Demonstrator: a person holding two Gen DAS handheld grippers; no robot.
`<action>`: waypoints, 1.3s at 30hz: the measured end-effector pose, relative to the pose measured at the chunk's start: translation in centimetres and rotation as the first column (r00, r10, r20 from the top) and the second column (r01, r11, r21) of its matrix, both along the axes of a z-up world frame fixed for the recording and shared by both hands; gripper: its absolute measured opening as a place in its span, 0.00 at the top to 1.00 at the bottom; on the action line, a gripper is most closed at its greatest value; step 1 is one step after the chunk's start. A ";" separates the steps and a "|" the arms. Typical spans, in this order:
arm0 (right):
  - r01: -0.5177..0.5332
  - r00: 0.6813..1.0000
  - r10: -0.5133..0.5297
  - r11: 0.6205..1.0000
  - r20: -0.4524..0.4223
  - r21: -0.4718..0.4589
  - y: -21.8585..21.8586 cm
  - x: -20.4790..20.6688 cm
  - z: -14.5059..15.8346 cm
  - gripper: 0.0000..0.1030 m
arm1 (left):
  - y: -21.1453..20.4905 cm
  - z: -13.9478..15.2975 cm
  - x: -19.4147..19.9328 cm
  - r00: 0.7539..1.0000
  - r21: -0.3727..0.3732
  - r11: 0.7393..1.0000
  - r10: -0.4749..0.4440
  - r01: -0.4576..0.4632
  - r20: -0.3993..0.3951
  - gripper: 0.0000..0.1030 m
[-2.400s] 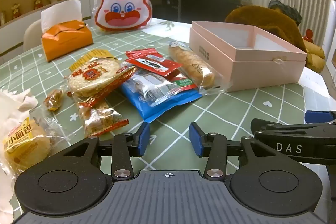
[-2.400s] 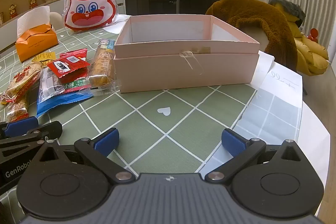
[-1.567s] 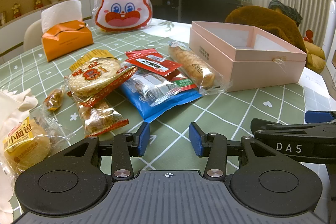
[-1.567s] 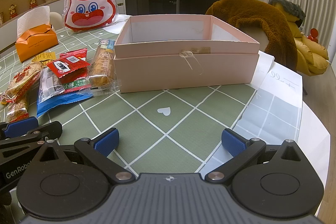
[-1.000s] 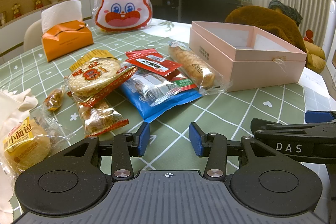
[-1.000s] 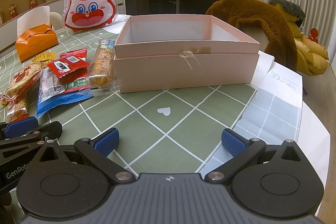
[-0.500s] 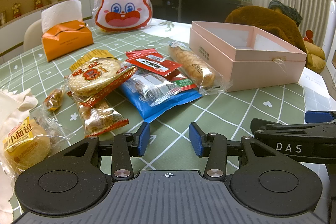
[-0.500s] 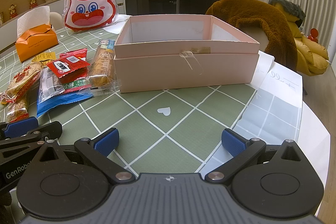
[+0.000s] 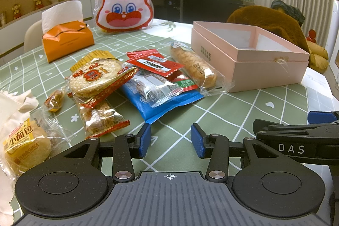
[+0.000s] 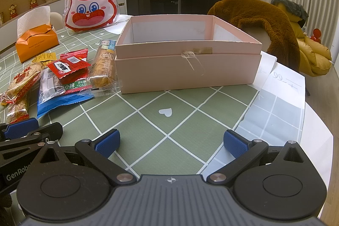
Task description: Organize snacks
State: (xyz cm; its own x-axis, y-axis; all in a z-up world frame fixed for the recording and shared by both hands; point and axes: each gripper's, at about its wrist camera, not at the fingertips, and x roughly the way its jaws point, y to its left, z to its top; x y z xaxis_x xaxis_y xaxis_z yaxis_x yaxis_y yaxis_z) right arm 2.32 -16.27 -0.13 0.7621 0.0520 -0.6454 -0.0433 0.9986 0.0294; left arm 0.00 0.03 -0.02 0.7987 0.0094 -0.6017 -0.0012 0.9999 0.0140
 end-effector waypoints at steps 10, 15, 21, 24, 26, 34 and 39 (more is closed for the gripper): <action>0.000 1.000 0.000 1.000 0.000 0.000 0.0 0.0 0.0 0.00 | 0.0 0.0 0.0 1.000 0.001 1.000 0.000 0.000 0.000 0.53; 0.000 1.000 0.000 1.000 0.001 0.000 0.0 0.0 0.0 0.00 | 0.1 0.0 0.0 1.000 0.006 1.000 0.000 0.000 0.000 0.53; 0.001 1.000 -0.001 1.000 0.001 0.000 0.0 0.0 0.0 0.00 | 0.0 0.0 0.0 1.000 0.005 1.000 0.000 0.000 0.000 0.53; 0.001 1.000 -0.001 1.000 0.001 -0.001 0.0 0.0 0.0 0.00 | 0.0 0.0 0.0 1.000 0.004 1.000 0.000 0.000 0.000 0.53; 0.001 1.000 -0.001 1.000 0.001 -0.001 0.0 0.0 0.0 0.00 | 0.0 0.0 0.0 1.000 0.004 1.000 0.000 0.000 0.000 0.53; 0.001 1.000 -0.001 1.000 0.001 -0.001 0.1 -0.1 -0.1 0.00 | 0.4 0.2 -0.3 1.000 -0.022 1.000 0.000 0.000 0.001 0.54; -0.026 0.999 0.025 1.000 -0.034 -0.001 0.2 0.2 0.2 0.00 | 0.5 0.8 0.0 0.999 -0.025 1.000 0.009 -0.010 -0.045 0.57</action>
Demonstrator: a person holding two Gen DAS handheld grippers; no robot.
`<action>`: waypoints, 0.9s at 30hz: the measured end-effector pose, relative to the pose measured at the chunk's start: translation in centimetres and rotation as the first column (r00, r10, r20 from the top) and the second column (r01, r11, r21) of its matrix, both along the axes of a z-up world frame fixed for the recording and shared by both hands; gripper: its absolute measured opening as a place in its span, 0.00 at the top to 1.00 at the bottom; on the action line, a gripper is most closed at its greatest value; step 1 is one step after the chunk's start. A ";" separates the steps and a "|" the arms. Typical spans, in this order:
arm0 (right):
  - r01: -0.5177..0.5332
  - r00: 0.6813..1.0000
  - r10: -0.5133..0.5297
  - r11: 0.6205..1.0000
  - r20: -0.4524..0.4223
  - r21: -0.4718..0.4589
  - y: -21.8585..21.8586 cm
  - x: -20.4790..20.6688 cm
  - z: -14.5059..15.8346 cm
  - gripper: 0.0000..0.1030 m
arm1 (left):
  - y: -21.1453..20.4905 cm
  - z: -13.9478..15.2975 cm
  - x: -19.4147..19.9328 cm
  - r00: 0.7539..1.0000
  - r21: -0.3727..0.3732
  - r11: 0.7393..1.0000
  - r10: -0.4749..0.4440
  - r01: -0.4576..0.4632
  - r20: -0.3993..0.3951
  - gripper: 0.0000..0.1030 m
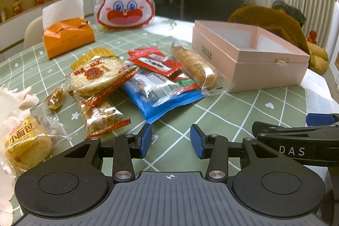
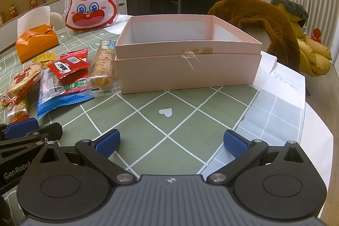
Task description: Organize snacks
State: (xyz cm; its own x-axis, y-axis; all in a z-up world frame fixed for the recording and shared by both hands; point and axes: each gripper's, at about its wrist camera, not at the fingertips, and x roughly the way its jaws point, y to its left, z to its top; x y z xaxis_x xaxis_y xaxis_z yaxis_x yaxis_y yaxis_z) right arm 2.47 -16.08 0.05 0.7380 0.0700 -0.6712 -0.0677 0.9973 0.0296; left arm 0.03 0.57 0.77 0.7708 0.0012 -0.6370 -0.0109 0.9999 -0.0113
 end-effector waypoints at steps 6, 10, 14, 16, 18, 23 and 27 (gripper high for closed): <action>-0.094 0.979 0.091 0.996 -0.180 -0.008 -0.3 1.4 1.0 0.00 | 3.9 2.9 1.7 0.983 -0.233 0.970 0.031 -0.073 -0.180 0.63; -0.121 0.968 0.114 0.992 -0.225 -0.018 0.1 1.7 1.4 0.00 | 7.2 5.4 1.2 0.979 -0.294 0.942 0.114 -0.160 -0.167 0.64; -0.140 0.954 0.130 0.990 -0.270 -0.021 0.1 2.5 2.0 0.00 | 10.7 7.3 0.6 0.972 -0.166 0.961 0.204 -0.221 -0.114 0.64; -0.128 0.950 0.120 0.992 -0.287 -0.011 0.1 2.7 2.2 0.00 | 12.6 7.3 0.5 0.963 -0.125 0.958 0.243 -0.257 -0.117 0.64; -0.115 0.952 0.108 0.993 -0.287 -0.007 0.2 2.6 2.2 0.00 | 14.7 6.7 0.2 0.945 -0.119 0.942 0.296 -0.313 -0.142 0.64; -0.151 0.962 0.136 0.987 -0.238 -0.045 1.8 1.9 3.1 0.00 | 17.8 4.3 -1.5 0.907 -0.163 0.899 0.376 -0.407 -0.188 0.63; -0.199 0.960 0.184 0.978 -0.211 -0.055 3.8 1.6 4.1 0.00 | 17.4 4.3 -1.8 0.922 -0.186 0.907 0.353 -0.379 -0.159 0.63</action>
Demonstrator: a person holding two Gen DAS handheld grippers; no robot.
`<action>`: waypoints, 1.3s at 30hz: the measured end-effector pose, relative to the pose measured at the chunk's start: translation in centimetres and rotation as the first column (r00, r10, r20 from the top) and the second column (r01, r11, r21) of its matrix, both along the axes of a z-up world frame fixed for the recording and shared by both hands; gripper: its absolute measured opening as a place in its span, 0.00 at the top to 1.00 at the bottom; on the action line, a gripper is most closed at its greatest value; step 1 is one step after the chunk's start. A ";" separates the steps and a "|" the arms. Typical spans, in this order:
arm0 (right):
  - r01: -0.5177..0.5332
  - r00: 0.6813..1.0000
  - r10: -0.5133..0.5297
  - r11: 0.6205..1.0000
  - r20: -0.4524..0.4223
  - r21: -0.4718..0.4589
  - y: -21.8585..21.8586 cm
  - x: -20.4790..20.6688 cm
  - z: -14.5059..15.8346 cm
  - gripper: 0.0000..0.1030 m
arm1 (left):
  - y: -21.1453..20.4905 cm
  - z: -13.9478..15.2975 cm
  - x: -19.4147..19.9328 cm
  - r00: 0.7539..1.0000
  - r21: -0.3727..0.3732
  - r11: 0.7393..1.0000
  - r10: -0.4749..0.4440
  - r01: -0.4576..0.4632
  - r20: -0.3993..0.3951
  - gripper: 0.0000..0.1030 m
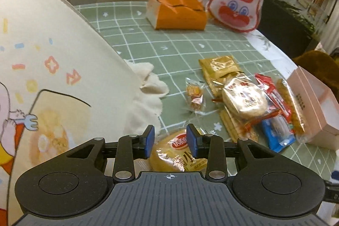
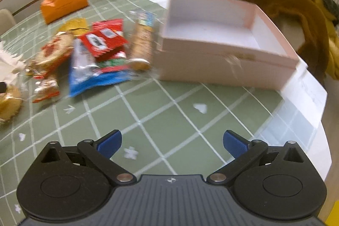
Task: Organize snacks
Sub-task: 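Reach the left gripper to the yellow bread-bun packet and grasp it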
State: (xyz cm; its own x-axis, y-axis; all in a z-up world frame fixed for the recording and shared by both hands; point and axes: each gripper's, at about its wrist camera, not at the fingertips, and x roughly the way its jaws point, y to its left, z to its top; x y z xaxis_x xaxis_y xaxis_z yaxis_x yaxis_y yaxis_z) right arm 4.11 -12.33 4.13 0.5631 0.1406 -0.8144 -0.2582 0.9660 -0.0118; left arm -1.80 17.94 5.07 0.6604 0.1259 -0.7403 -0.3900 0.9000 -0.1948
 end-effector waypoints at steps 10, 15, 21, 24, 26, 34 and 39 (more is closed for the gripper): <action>-0.108 0.994 0.108 0.993 -0.002 -0.043 3.8 0.4 1.6 0.00 | -3.3 -0.6 0.2 0.990 -0.070 0.987 -0.142 0.143 0.017 0.63; -0.121 0.993 0.120 0.993 -0.018 -0.017 4.1 0.9 1.6 0.00 | -4.9 -0.7 -0.3 0.970 -0.028 0.970 -0.241 0.242 0.031 0.63; -0.121 0.992 0.121 0.993 -0.042 0.011 3.9 1.4 1.2 0.01 | -4.3 0.7 -1.4 0.949 -0.036 0.949 -0.310 0.312 0.067 0.63; -0.114 0.992 0.115 0.993 -0.048 0.029 3.6 1.6 1.2 0.01 | -5.6 1.2 -1.5 0.902 0.013 0.902 -0.431 0.431 0.033 0.63; -0.109 0.992 0.111 0.993 -0.054 0.038 3.5 1.8 1.1 0.01 | -7.5 0.8 -1.3 0.859 0.084 0.855 -0.510 0.512 -0.040 0.62; -0.101 0.993 0.104 0.994 -0.063 0.048 2.9 1.9 1.1 0.01 | -8.0 -1.2 0.6 0.889 0.160 0.874 -0.450 0.459 -0.091 0.37; -0.105 0.992 0.108 0.993 -0.065 0.047 2.6 2.0 1.3 0.01 | -5.5 -2.4 1.7 0.925 0.043 0.927 -0.369 0.374 -0.092 0.32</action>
